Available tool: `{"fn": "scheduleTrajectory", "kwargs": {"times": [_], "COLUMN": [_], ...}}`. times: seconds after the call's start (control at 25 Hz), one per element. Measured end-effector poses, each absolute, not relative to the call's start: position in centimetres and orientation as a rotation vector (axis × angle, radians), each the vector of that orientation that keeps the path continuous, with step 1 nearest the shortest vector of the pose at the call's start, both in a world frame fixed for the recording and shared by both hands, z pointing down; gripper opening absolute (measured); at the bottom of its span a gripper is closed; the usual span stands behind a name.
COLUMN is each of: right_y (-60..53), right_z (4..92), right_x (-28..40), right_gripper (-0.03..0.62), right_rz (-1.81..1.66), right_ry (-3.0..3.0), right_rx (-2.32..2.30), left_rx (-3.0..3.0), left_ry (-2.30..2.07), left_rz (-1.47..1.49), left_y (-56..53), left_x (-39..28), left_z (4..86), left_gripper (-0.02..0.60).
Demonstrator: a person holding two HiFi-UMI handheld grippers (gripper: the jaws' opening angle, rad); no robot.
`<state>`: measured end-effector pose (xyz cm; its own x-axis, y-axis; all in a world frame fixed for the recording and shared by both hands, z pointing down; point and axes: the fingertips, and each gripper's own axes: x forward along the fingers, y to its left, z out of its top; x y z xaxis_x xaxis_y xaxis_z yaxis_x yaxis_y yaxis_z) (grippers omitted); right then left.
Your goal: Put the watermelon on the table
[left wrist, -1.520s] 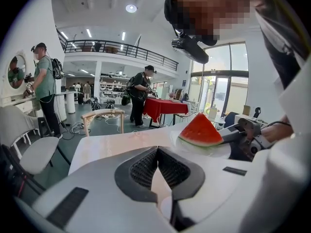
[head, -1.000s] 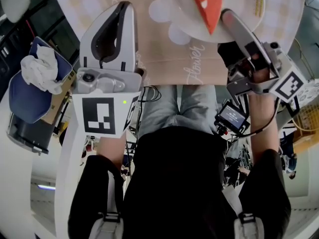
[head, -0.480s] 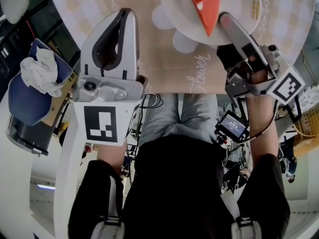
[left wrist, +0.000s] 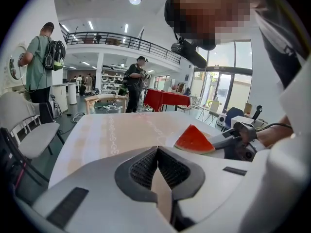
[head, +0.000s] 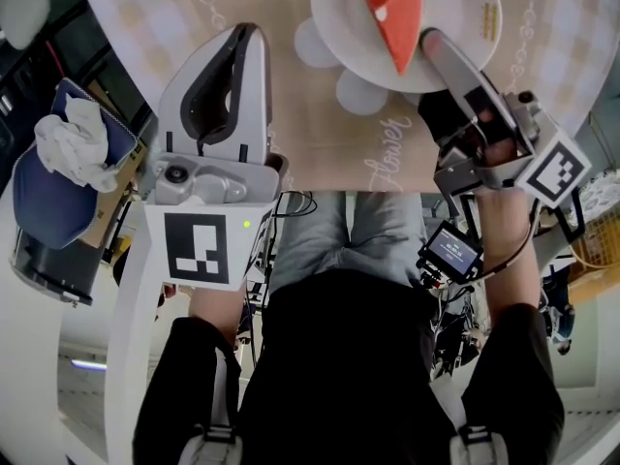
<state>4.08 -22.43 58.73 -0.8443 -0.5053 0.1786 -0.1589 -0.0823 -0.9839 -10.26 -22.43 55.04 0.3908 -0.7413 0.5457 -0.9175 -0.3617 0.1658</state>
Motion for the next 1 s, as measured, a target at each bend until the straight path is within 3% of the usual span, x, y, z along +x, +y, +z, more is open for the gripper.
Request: {"fn": "scheduleTrajectory", "kwargs": {"times": [0.8, 1.0], "right_y": [-22.0, -21.6], "right_z": [60.3, 59.8], "right_x": [3.2, 3.0], "right_gripper": [0.028, 0.083], "right_rz": [-2.204, -2.211], "right_ry": [1.958, 2.022], "right_rx": [-0.881, -0.863], "left_rx": [2.206, 2.212], "left_ry": [-1.389, -1.389], "left_rz": [0.521, 0.521], "left_y": [-23.0, -23.2], "left_x": [-9.6, -9.4], "left_z": [54.8, 54.6], "left_gripper": [0.012, 0.012]}}
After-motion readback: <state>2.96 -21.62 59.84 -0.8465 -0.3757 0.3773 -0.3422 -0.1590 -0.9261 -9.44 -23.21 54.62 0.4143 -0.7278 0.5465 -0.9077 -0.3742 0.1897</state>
